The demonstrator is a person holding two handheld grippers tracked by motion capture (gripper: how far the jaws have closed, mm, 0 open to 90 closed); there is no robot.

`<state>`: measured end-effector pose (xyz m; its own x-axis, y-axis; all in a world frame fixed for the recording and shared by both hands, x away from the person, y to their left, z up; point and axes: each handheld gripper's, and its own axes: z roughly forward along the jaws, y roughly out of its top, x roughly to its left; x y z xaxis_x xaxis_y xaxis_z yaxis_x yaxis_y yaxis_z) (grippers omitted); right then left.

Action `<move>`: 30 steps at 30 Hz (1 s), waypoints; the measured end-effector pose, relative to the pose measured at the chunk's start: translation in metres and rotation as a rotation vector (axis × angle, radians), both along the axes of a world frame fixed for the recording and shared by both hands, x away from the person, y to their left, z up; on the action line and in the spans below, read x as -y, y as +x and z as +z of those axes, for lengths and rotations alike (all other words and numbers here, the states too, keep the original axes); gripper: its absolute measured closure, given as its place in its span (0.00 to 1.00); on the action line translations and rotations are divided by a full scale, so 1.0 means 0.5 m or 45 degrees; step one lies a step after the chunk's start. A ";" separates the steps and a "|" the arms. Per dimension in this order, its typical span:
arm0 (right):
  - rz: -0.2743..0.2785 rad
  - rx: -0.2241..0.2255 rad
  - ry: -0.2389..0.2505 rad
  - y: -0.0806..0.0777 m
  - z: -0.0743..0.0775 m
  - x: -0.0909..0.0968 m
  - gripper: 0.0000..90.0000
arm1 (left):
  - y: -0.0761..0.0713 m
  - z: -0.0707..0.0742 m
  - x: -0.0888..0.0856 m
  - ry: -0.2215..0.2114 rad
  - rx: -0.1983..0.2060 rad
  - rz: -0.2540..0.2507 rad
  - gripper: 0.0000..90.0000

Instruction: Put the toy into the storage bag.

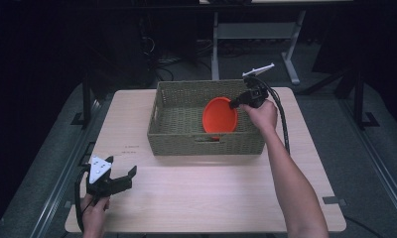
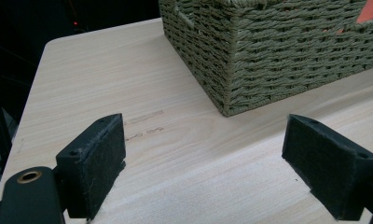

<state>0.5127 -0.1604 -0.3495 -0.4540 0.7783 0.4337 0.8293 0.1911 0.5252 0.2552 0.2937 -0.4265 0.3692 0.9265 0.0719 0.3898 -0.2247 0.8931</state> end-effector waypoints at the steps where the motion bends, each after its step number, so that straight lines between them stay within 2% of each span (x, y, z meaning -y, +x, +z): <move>1: -0.001 -0.005 -0.001 0.000 -0.001 -0.002 0.88 | 0.000 0.000 0.000 0.000 0.000 0.000 0.14; 8: 0.021 -0.022 -0.031 0.001 -0.008 -0.011 0.85 | 0.000 0.000 0.000 0.000 0.003 -0.003 0.14; 13: 0.027 -0.025 -0.027 0.002 -0.008 -0.008 0.85 | 0.000 0.000 0.001 0.002 -0.001 -0.004 0.14; 23: -0.002 -0.010 0.004 -0.005 0.008 0.021 0.84 | 0.000 0.000 0.004 -0.002 0.002 -0.008 0.14; 26: -0.006 0.008 0.040 -0.012 0.014 0.028 0.84 | 0.000 0.001 0.004 0.006 -0.001 -0.011 0.14; 29: 0.001 0.010 0.049 -0.015 0.015 0.030 0.83 | 0.000 0.001 0.004 0.007 0.002 -0.013 0.14; 30: 0.007 0.000 0.076 -0.018 0.016 0.034 0.83 | 0.000 0.001 0.004 0.007 0.002 -0.012 0.14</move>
